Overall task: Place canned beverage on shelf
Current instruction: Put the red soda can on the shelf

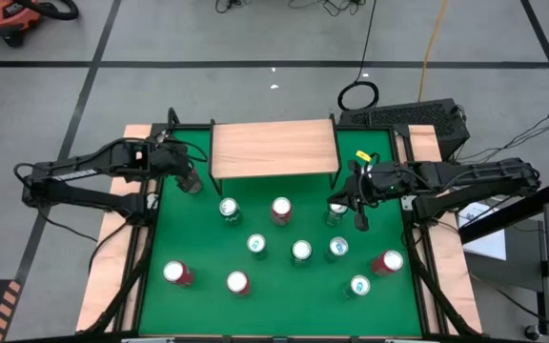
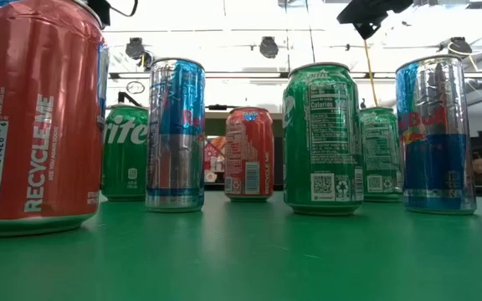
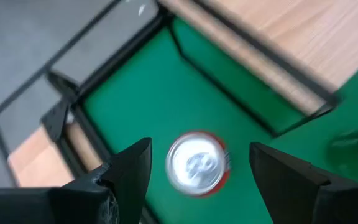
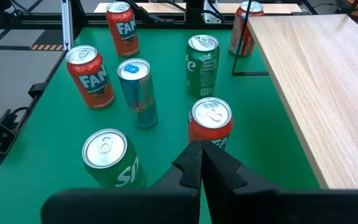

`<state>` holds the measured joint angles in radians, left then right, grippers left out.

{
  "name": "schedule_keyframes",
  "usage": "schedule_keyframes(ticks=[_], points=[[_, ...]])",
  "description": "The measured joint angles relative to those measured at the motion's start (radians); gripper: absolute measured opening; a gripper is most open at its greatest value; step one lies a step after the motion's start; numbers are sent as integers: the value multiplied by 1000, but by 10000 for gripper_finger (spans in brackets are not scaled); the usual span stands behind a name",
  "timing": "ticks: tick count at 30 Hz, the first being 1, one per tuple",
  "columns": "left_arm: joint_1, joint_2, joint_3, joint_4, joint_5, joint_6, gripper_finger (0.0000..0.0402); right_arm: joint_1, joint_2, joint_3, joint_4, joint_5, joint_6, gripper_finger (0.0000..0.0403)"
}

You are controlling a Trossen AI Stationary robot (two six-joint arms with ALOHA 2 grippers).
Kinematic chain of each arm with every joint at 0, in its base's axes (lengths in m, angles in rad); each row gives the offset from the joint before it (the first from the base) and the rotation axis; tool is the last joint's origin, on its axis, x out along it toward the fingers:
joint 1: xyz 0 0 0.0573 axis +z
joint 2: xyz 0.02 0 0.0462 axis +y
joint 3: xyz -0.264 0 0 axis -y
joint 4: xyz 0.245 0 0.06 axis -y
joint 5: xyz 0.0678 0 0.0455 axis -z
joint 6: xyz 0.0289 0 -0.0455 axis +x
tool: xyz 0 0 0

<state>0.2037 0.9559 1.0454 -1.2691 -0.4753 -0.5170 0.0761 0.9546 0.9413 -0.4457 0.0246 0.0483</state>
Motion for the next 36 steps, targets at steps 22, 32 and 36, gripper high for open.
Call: schedule_keyframes(ticks=[22,32,36], points=[[13,54,-25,-34,-3,0,352,0,0,0,0,0,18,0],[13,76,-27,-39,14,37,352,0,0,0,0,0,37,0],[23,79,-61,-14,16,81,352,0,4,0,0,0,37,0]])
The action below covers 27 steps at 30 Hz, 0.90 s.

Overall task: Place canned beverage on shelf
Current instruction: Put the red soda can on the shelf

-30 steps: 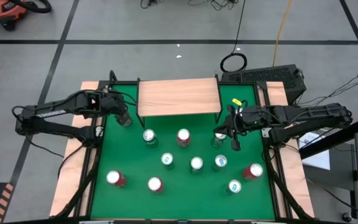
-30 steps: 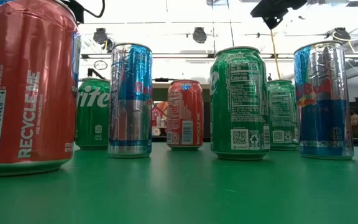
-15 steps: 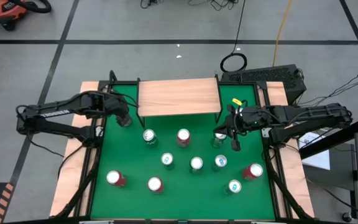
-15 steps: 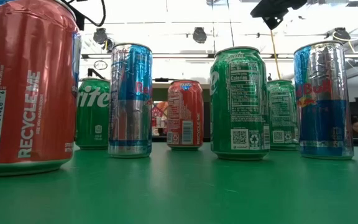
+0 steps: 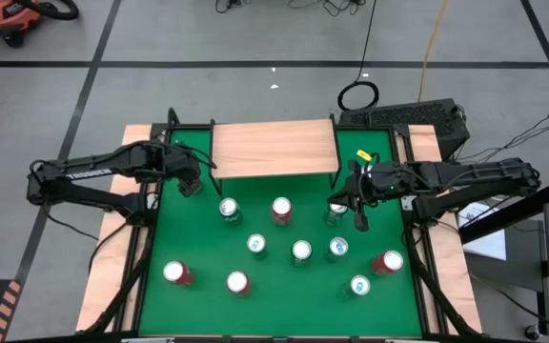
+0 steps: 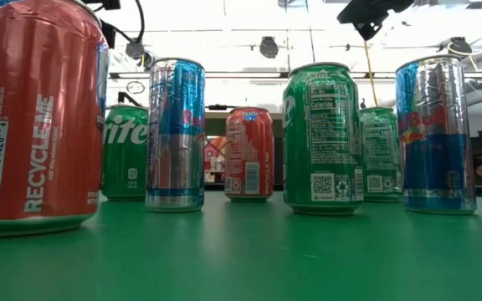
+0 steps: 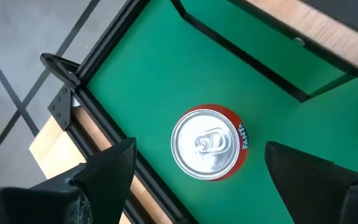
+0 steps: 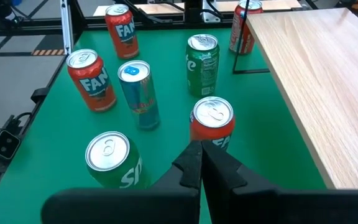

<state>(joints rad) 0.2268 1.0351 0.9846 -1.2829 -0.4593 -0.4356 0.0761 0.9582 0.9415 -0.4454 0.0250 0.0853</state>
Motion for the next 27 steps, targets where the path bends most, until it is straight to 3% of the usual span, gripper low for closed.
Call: schedule_keyframes(ticks=[12,17,21,27], points=[[90,3,-126,100,30,88,352,0,46,0,-1,0,-20,0],[149,3,-128,154,90,164,352,0,61,0,0,0,-32,0],[206,7,-128,189,194,234,352,0,62,0,0,0,-38,0],[287,25,-128,193,225,307,352,0,62,0,-1,-1,-38,0]])
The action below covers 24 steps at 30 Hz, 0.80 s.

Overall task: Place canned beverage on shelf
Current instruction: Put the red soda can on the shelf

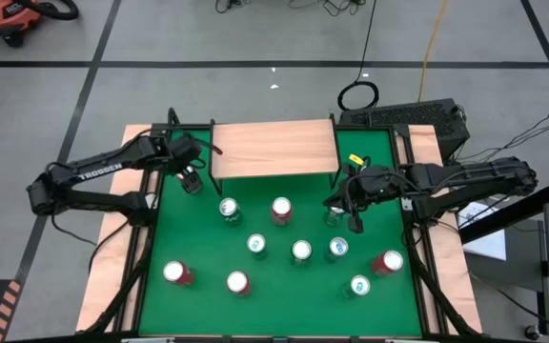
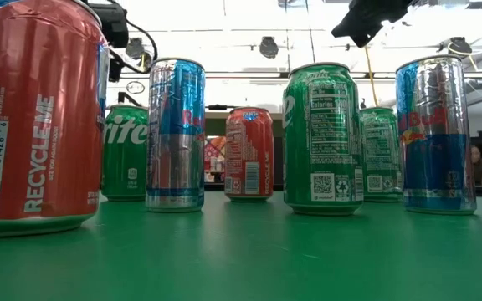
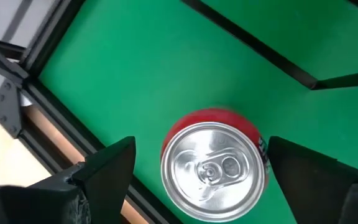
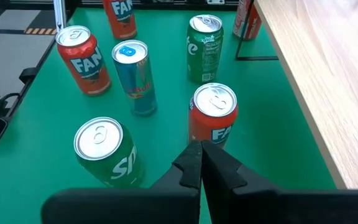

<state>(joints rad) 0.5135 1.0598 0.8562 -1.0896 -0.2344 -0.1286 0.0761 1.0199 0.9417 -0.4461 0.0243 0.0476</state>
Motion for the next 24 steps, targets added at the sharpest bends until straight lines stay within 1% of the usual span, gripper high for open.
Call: schedule_keyframes(ticks=[7,17,19,24], points=[[64,44,0,4,97,49,352,0,0,0,0,-1,0,0],[65,120,0,4,104,57,350,0,0,0,-1,-2,-8,0],[65,132,0,4,103,57,341,0,0,0,-1,-2,-8,0],[65,141,1,8,102,56,304,0,0,0,-13,-2,-8,0]])
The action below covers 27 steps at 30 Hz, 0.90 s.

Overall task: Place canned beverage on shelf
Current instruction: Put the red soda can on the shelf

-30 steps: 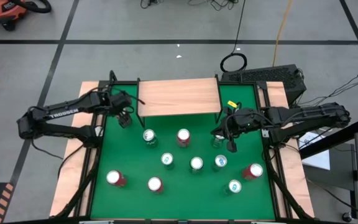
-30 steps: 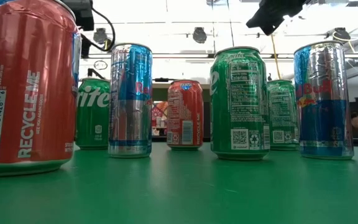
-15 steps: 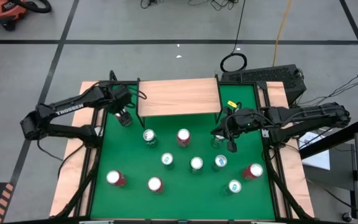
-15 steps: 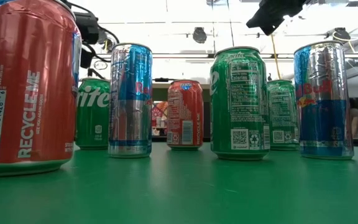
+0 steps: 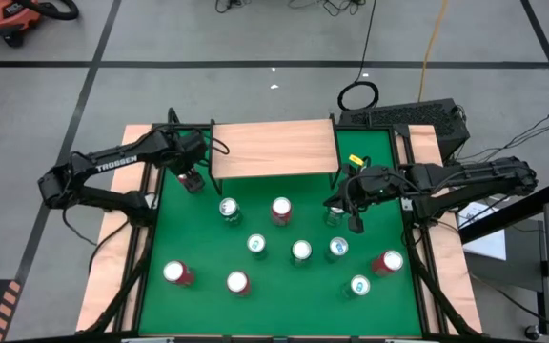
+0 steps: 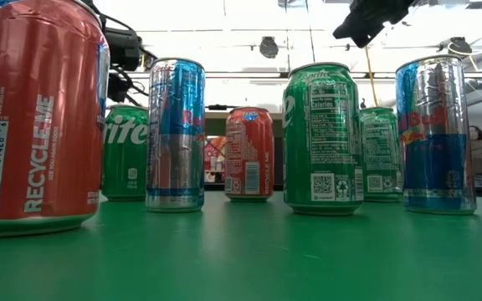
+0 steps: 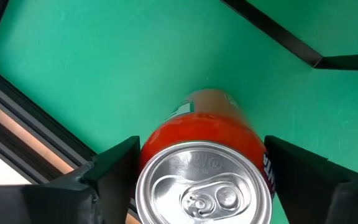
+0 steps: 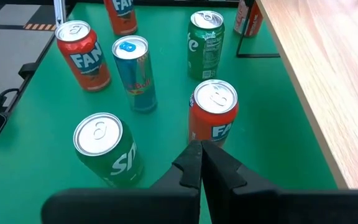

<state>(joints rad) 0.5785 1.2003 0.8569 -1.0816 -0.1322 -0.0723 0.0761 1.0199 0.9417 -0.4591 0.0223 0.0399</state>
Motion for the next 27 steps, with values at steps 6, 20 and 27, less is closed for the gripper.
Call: schedule_keyframes(ticks=[6,20,27], points=[[0,-1,1,-1,0,-1,285,0,0,0,-3,0,0,0],[0,-6,13,-62,4,-73,282,0,3,0,-1,0,0,0],[-16,-6,92,-119,3,-80,281,8,58,0,30,0,0,0]])
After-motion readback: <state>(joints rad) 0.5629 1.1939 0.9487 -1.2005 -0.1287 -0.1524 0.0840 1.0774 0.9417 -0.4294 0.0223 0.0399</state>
